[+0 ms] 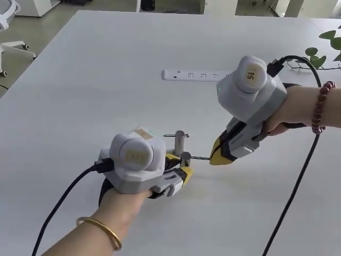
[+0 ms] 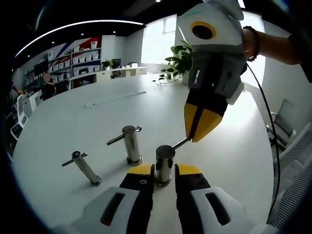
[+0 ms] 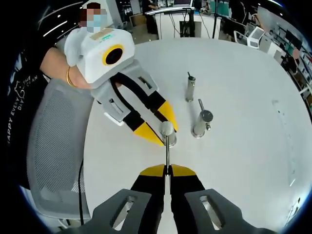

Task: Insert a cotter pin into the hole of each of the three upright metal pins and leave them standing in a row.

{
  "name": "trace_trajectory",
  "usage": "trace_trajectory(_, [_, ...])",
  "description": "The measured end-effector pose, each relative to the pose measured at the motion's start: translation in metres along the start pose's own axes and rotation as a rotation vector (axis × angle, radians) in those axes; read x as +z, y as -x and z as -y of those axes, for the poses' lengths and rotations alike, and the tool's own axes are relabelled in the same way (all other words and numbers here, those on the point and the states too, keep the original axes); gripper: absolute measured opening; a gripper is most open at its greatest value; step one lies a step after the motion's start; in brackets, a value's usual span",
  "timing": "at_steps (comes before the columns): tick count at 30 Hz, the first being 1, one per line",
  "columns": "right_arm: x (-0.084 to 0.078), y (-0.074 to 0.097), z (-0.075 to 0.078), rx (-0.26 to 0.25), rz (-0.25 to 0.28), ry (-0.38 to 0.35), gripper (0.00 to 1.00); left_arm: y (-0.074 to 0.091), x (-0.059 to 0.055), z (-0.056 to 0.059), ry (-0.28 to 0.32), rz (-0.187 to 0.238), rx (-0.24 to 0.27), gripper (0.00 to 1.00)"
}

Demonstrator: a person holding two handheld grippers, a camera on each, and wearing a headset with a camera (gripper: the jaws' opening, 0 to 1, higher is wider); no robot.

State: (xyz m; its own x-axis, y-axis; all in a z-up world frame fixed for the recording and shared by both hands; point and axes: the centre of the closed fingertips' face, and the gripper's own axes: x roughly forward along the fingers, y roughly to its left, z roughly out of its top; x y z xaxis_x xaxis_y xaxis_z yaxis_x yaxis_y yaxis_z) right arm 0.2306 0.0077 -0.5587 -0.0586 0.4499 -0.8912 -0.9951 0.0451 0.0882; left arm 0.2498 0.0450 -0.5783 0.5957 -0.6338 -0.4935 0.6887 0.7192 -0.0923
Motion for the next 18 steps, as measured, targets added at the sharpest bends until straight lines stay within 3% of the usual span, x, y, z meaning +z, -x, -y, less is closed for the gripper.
trace_trajectory(8, [0.0018, 0.0, 0.001, -0.002, -0.005, 0.024, 0.0, -0.0015, 0.0007, -0.0009, 0.01, 0.003, 0.003, 0.12])
trace_trajectory(11, [0.0035, 0.0003, 0.0011, -0.005, -0.016, 0.079, 0.0, -0.0026, 0.0004, -0.0005, 0.005, 0.002, 0.001, 0.12])
trace_trajectory(18, [0.005, -0.0016, 0.0057, -0.004, -0.027, 0.115, 0.0, -0.0041, 0.0005, -0.0009, 0.007, 0.003, -0.016, 0.12])
